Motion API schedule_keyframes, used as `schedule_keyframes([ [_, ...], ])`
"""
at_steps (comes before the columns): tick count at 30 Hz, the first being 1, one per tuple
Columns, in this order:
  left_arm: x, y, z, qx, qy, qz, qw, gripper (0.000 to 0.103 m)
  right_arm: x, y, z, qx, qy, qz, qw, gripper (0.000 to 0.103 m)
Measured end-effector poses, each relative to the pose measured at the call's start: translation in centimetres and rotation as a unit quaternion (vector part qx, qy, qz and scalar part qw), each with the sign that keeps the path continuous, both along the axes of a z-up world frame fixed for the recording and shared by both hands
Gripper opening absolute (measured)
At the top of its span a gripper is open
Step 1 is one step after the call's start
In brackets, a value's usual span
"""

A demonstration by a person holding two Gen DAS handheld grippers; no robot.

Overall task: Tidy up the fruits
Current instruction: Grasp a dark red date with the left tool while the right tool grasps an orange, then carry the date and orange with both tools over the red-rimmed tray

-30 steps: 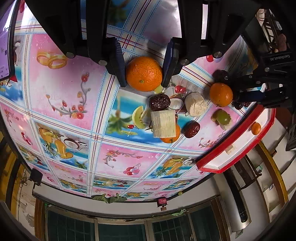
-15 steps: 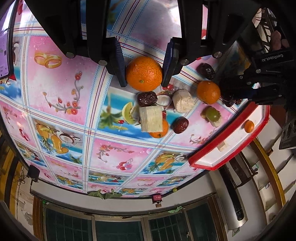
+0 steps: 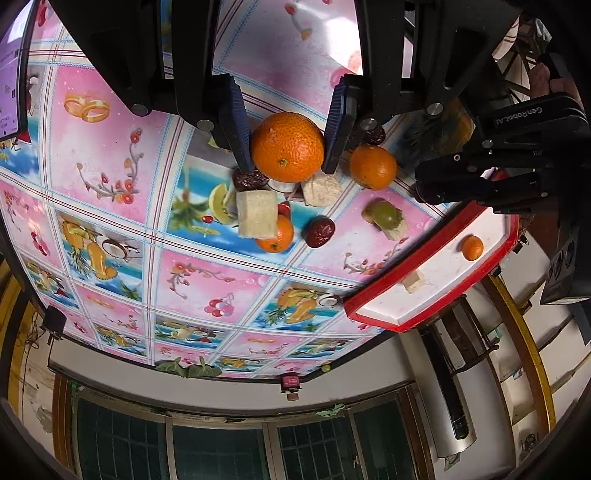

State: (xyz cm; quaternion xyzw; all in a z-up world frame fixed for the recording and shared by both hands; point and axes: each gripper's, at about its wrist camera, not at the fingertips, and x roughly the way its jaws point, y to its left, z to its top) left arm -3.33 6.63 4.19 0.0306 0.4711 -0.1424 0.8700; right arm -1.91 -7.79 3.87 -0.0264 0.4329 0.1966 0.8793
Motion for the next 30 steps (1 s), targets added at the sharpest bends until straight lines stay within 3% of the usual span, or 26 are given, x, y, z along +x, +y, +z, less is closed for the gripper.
schedule_keyframes([
  [19, 0.7, 5.7, 3.7, -0.014, -0.045, 0.062, 0.9970, 0.024, 0.5, 4.5, 2.8, 0.042, -0.008, 0.051, 0.998, 0.038],
  [30, 1.2, 9.1, 3.7, -0.015, -0.045, 0.098, 0.9940, 0.024, 1.5, 8.2, 4.1, 0.060, -0.012, 0.089, 0.994, 0.038],
])
